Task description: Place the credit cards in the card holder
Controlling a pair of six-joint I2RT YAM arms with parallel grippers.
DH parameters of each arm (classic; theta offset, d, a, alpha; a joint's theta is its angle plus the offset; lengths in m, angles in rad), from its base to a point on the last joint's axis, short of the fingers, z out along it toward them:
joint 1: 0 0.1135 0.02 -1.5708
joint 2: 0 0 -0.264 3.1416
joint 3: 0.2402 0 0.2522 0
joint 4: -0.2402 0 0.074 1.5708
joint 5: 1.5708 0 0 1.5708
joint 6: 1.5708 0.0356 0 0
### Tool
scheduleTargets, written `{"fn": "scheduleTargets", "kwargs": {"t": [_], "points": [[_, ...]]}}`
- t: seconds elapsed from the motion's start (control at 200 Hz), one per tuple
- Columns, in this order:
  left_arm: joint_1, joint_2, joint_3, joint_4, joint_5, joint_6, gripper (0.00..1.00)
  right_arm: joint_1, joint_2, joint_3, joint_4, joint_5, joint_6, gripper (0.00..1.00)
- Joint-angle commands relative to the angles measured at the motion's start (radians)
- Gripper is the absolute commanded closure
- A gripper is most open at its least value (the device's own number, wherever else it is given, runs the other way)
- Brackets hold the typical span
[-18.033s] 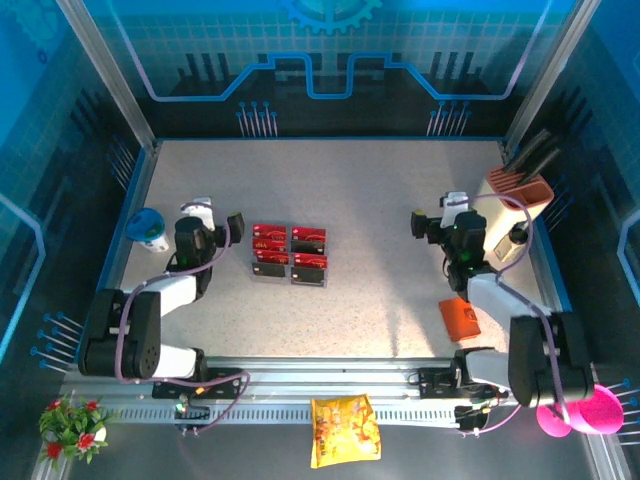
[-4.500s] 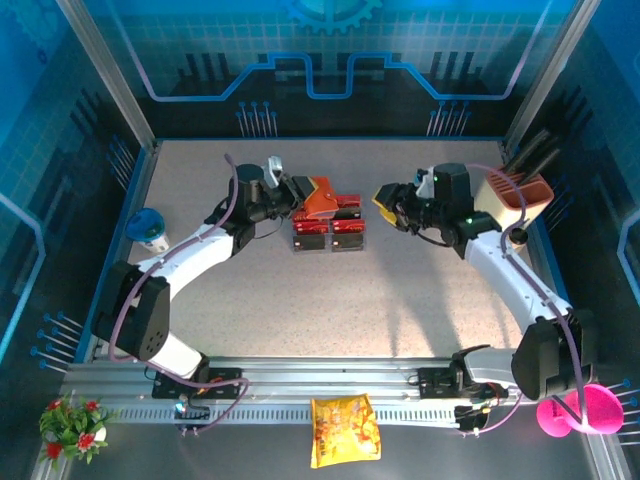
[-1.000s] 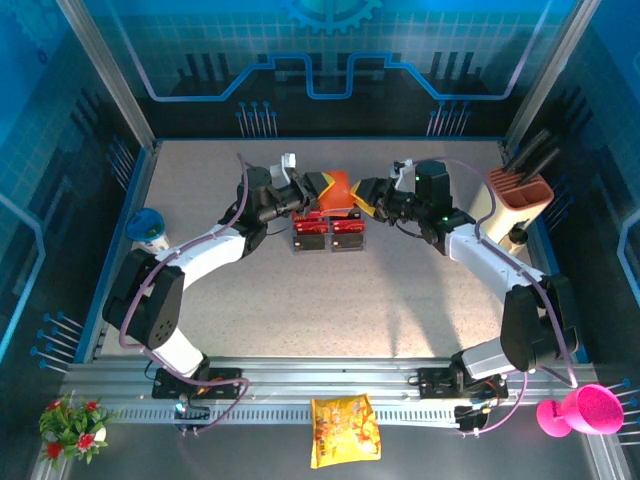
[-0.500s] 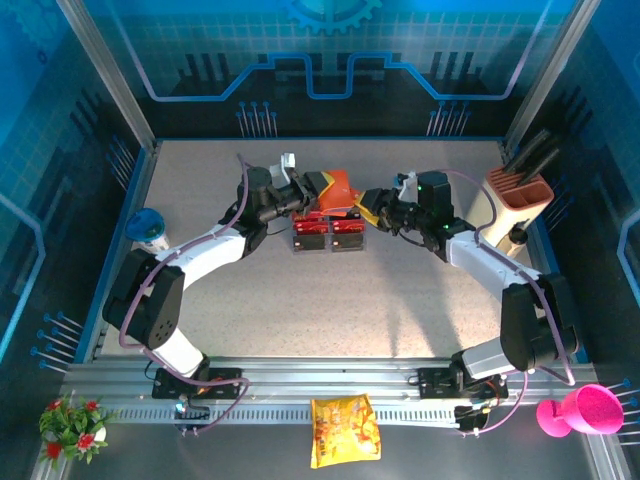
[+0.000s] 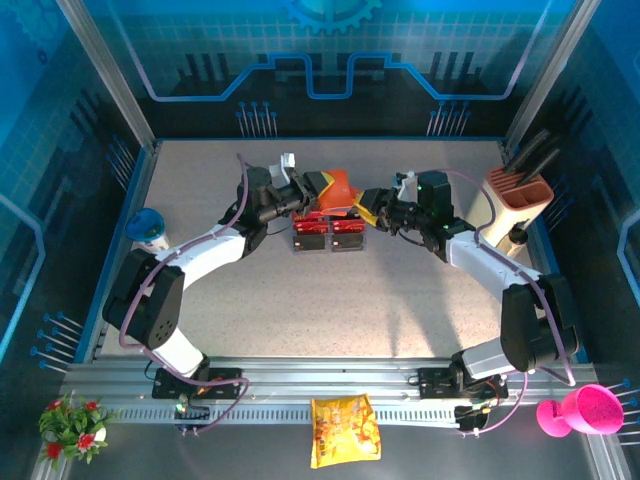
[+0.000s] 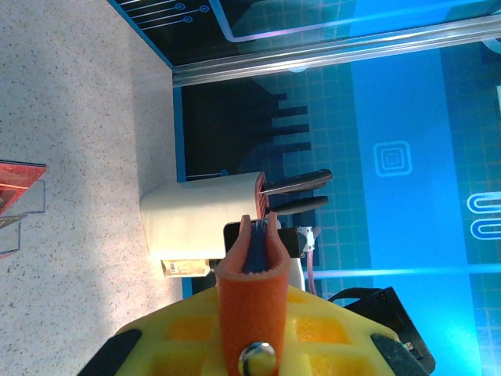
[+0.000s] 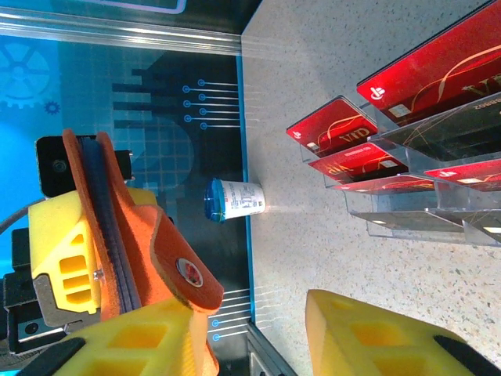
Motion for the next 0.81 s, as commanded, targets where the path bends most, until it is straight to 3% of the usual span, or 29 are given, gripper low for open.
{"fn": "scheduleTargets", "kwargs": {"t": [0.0, 0.32, 0.8], "points": [[-0.002, 0.002, 0.008, 0.061, -0.005, -0.006, 0.89, 0.015, -0.024, 0.042, 0.037, -0.027, 0.012, 0.62], [-0.006, -0.007, -0.006, 0.066, -0.009, -0.004, 0.9, 0.025, -0.041, 0.039, 0.047, -0.033, 0.039, 0.62], [-0.014, -0.023, -0.022, 0.066, -0.016, -0.003, 0.9, 0.055, -0.024, 0.012, 0.207, -0.052, 0.122, 0.61]]}}
